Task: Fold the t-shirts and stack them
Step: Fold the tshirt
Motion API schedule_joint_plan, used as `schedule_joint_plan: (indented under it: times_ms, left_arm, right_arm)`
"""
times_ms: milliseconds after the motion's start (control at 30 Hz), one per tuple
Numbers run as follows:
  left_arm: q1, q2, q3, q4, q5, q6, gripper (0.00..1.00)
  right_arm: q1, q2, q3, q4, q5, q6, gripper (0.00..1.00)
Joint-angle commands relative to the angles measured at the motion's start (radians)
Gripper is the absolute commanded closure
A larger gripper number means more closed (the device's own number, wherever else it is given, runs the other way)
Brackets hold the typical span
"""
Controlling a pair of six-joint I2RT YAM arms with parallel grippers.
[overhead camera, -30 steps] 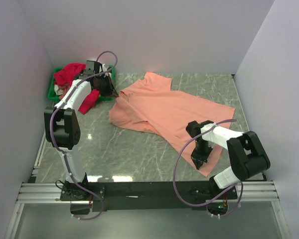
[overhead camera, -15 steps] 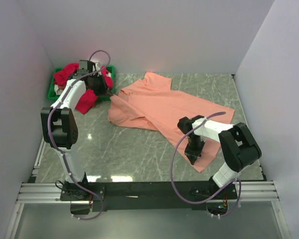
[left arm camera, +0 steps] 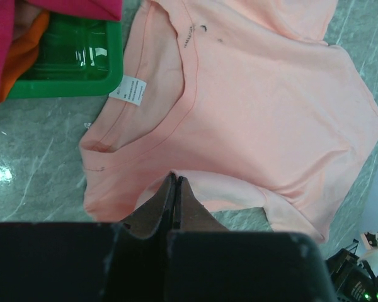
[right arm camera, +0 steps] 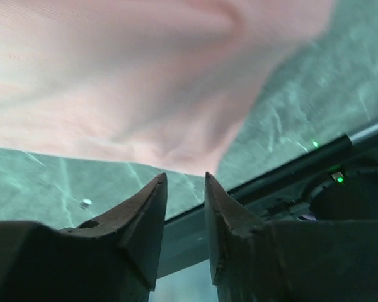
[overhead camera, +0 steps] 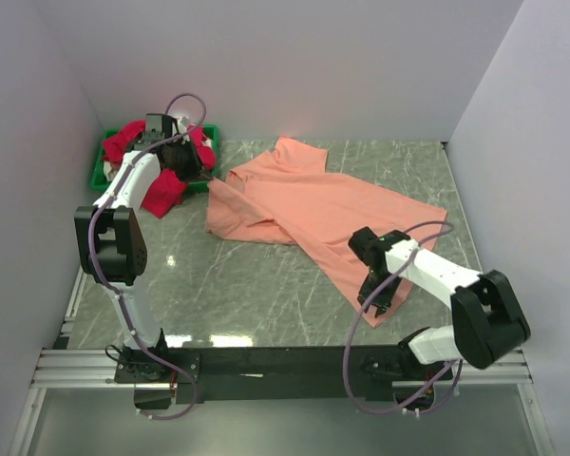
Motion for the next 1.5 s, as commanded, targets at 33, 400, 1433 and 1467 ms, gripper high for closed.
schedule_joint_plan:
  times_ms: [33, 400, 1433, 1467]
  left_arm:
    - [0.001, -0.066, -0.003, 0.039, 0.036, 0.005, 0.99]
    - [0.001, -0.070, -0.003, 0.040, 0.043, 0.002, 1.00]
    - [0.001, -0.090, -0.014, 0.034, 0.036, 0.005, 0.99]
    - [0.001, -0.092, -0.014, 0.032, 0.036, 0.005, 0.99]
  right_arm:
    - [0.006, -0.102, -0.060, -0.063, 0.020, 0.074, 0.60]
    - [0.014, -0.060, -0.116, 0.017, 0.005, 0.072, 0.55]
    - [0.092, -0.026, -0.169, 0.106, 0.074, 0.127, 1.00]
    - [0.098, -0.033, -0.178, 0.115, 0.065, 0.129, 1.00]
